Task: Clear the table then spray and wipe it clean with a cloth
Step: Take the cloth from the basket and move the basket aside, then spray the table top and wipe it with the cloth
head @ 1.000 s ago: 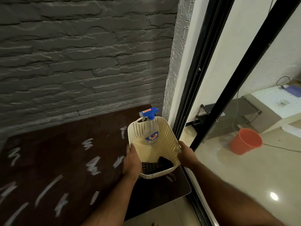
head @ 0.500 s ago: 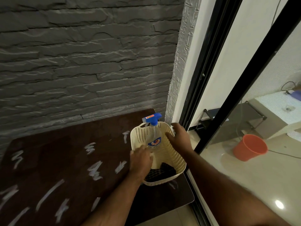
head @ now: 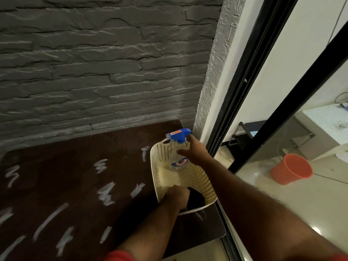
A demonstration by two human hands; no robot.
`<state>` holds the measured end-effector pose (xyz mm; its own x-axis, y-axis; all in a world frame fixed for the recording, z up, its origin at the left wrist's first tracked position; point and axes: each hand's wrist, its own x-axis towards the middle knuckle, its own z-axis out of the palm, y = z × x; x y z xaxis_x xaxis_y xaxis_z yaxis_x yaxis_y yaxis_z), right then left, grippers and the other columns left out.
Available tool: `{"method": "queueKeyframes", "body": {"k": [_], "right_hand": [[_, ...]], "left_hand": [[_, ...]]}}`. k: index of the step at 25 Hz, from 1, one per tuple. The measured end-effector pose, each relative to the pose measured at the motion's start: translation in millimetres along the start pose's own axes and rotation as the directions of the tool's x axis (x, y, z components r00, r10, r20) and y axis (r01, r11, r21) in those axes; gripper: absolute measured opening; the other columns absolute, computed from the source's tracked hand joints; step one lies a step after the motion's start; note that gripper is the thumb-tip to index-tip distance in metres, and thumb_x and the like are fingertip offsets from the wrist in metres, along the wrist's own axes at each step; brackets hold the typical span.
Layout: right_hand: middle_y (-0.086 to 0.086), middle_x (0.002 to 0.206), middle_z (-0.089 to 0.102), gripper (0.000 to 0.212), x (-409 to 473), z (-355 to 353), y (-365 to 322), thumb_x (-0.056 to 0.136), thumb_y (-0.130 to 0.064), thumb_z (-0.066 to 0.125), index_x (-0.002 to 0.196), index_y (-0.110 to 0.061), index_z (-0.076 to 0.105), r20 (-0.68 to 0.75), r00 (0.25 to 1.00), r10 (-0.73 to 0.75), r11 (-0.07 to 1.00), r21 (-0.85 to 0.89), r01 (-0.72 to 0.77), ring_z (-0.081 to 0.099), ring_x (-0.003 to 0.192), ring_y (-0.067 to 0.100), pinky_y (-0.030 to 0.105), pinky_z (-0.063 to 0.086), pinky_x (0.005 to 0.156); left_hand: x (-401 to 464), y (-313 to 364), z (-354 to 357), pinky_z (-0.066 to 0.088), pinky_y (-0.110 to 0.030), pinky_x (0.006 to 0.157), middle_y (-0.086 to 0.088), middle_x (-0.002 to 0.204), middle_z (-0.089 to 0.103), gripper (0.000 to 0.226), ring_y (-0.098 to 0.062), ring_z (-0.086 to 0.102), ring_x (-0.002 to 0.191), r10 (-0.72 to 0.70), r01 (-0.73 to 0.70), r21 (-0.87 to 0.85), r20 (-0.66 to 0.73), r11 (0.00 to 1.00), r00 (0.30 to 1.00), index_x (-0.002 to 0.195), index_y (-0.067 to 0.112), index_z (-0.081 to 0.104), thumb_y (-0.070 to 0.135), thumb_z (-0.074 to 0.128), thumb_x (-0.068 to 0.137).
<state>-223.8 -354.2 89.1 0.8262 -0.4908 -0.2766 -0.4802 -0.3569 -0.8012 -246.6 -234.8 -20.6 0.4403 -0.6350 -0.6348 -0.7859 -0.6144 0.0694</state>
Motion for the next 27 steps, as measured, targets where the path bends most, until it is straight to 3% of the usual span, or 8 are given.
{"method": "queueKeyframes", "body": {"k": [6, 11, 13, 16, 18, 21, 25, 27], "right_hand": [[0.003, 0.123, 0.064, 0.041, 14.2, 10.2, 17.5, 0.086, -0.016, 0.071, 0.125, -0.019, 0.057, -0.039, 0.997, -0.060, 0.997, -0.059, 0.058, 0.061, 0.112, 0.019, 0.027, 0.048, 0.078], [-0.004, 0.108, 0.065, 0.035, 16.2, 1.1, 11.6, 0.086, -0.020, 0.071, 0.118, -0.020, 0.057, -0.004, 0.994, -0.113, 0.991, -0.076, 0.112, 0.062, 0.102, 0.014, 0.025, 0.045, 0.078], [-0.008, 0.094, 0.064, 0.023, 16.6, -11.0, -9.6, 0.085, -0.024, 0.072, 0.104, -0.023, 0.058, -0.034, 0.983, -0.181, 0.982, -0.058, 0.179, 0.065, 0.092, 0.015, 0.026, 0.049, 0.073], [-0.003, 0.085, 0.063, 0.023, 16.3, -33.6, -60.4, 0.078, -0.027, 0.078, 0.085, -0.022, 0.056, -0.108, 0.954, -0.280, 0.958, 0.027, 0.284, 0.062, 0.079, 0.017, 0.036, 0.055, 0.073], [-0.003, 0.081, 0.059, 0.027, 11.0, -47.2, -95.1, 0.075, -0.021, 0.080, 0.091, -0.015, 0.058, -0.159, 0.932, -0.327, 0.921, 0.166, 0.352, 0.057, 0.074, 0.015, 0.034, 0.052, 0.071], [-0.002, 0.087, 0.061, 0.030, -7.5, -48.4, -146.1, 0.077, -0.019, 0.076, 0.098, -0.024, 0.057, -0.217, 0.880, -0.422, 0.828, 0.302, 0.472, 0.059, 0.078, 0.013, 0.028, 0.050, 0.074], [0.014, 0.098, 0.062, 0.024, -26.9, -5.1, -187.5, 0.084, -0.012, 0.067, 0.100, -0.020, 0.050, -0.166, 0.897, -0.410, 0.698, 0.575, 0.426, 0.070, 0.084, 0.029, 0.044, 0.059, 0.083], [0.015, 0.098, 0.061, 0.024, -35.8, 30.7, -196.3, 0.088, -0.007, 0.062, 0.101, -0.021, 0.049, -0.116, 0.908, -0.403, 0.706, 0.592, 0.388, 0.067, 0.081, 0.029, 0.044, 0.059, 0.082]], "left_hand": [[5.3, -2.1, 2.4, 0.038, -0.041, 0.096, -0.010, 0.126, 0.056, 0.036, -0.029, 0.048, 0.116, 0.022, -0.022, 0.004, -0.166, 1.000, 0.986, 0.123, 0.017, 0.055, 0.025, 0.062, 0.088], [-25.5, -23.5, -29.4, 0.040, -0.037, 0.087, -0.005, 0.112, 0.063, 0.041, -0.027, 0.054, 0.108, -0.024, -0.121, -0.347, -0.384, 0.930, 0.923, 0.112, 0.020, 0.058, 0.039, 0.064, 0.077], [-40.4, -35.0, -48.9, 0.044, -0.034, 0.079, -0.005, 0.106, 0.065, 0.038, -0.025, 0.059, 0.101, -0.110, -0.121, -0.477, -0.429, 0.870, 0.897, 0.106, 0.017, 0.059, 0.041, 0.063, 0.077], [-71.4, -57.6, -72.4, 0.045, -0.030, 0.070, -0.006, 0.098, 0.065, 0.024, -0.023, 0.061, 0.090, -0.254, -0.181, -0.728, -0.444, 0.661, 0.859, 0.101, 0.013, 0.058, 0.028, 0.062, 0.083], [-92.2, -73.8, -82.9, 0.047, -0.028, 0.070, -0.004, 0.092, 0.066, 0.011, -0.018, 0.061, 0.087, -0.356, -0.301, -0.878, -0.434, 0.372, 0.827, 0.097, 0.012, 0.059, 0.016, 0.057, 0.087], [-126.6, -108.0, -93.5, 0.048, -0.027, 0.078, -0.005, 0.095, 0.068, 0.018, -0.015, 0.062, 0.091, -0.499, -0.463, -0.886, -0.388, -0.030, 0.775, 0.099, 0.012, 0.063, 0.010, 0.049, 0.088], [-169.0, -159.5, -99.9, 0.050, -0.036, 0.085, -0.004, 0.097, 0.068, 0.017, -0.020, 0.063, 0.097, -0.607, -0.544, -0.809, -0.323, -0.221, 0.726, 0.098, 0.017, 0.062, 0.017, 0.048, 0.088], [-186.6, -183.5, -95.6, 0.052, -0.037, 0.083, -0.007, 0.100, 0.070, 0.019, -0.021, 0.065, 0.095, -0.602, -0.570, -0.769, -0.316, -0.291, 0.733, 0.104, 0.015, 0.061, 0.018, 0.047, 0.093]]}}
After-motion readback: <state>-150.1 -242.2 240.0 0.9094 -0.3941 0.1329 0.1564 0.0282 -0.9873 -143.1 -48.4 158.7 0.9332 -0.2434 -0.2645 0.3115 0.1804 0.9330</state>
